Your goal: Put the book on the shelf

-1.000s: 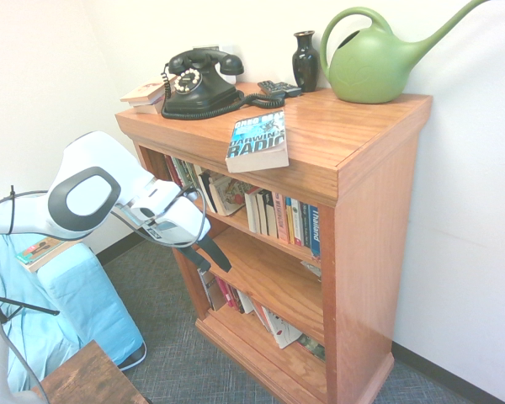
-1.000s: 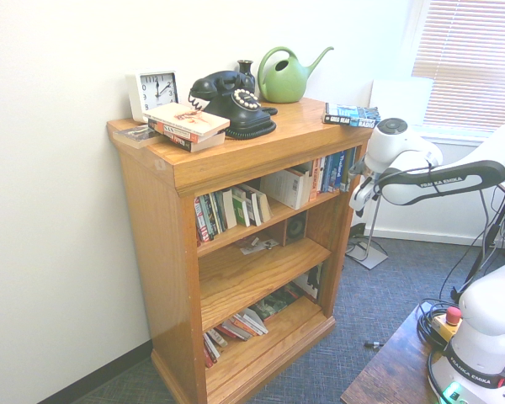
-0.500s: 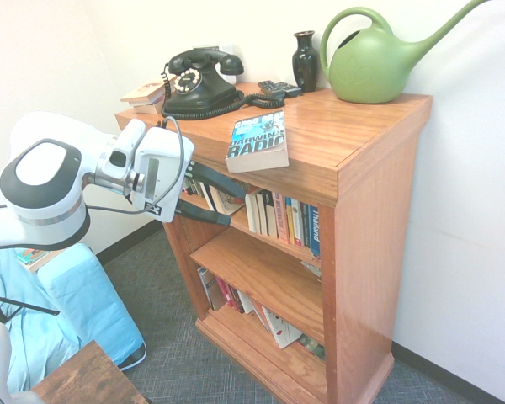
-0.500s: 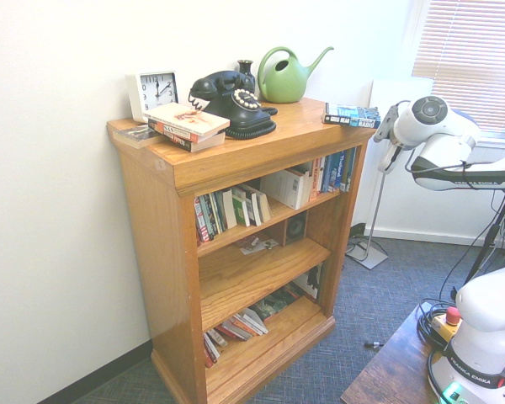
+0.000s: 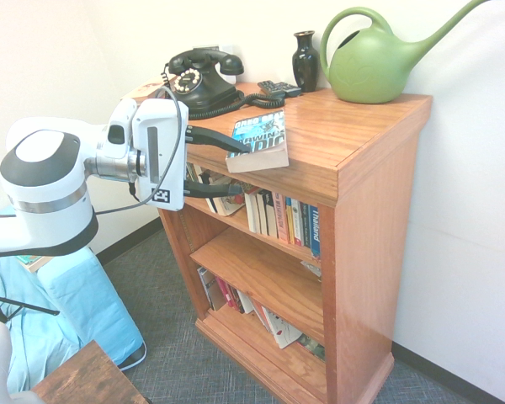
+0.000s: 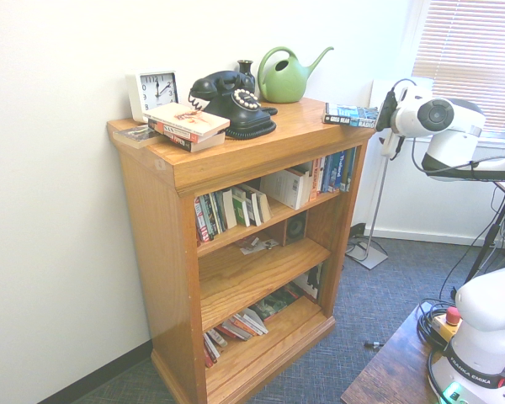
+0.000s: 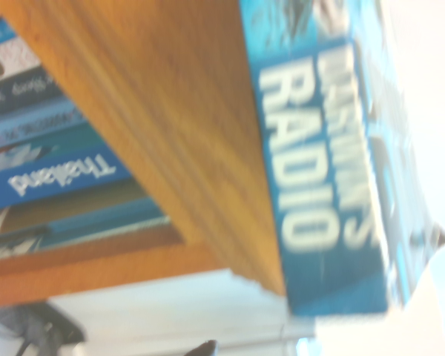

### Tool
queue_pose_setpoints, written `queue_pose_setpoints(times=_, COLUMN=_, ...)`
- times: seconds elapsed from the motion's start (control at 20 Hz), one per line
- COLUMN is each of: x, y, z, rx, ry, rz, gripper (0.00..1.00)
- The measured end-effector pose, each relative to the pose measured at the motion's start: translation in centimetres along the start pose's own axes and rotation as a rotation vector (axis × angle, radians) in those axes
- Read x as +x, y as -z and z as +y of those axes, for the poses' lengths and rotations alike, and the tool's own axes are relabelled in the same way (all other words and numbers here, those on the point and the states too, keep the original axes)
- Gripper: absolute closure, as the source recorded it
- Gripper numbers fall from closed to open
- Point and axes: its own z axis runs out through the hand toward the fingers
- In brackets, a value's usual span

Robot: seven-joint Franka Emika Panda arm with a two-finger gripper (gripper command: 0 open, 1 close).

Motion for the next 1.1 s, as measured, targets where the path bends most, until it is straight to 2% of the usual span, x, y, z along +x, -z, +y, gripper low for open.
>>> queue_pose_setpoints(times=0.5, x=-0.7, y=-4.1, z=-0.8, rx=0.077, ry=0.090, rz=0.083, gripper=0.00)
queue_pose_setpoints(times=1.1, x=0.1, y=-4.4, z=-3.2, rx=0.142, ry=0.029, rz=0.164, gripper=0.00)
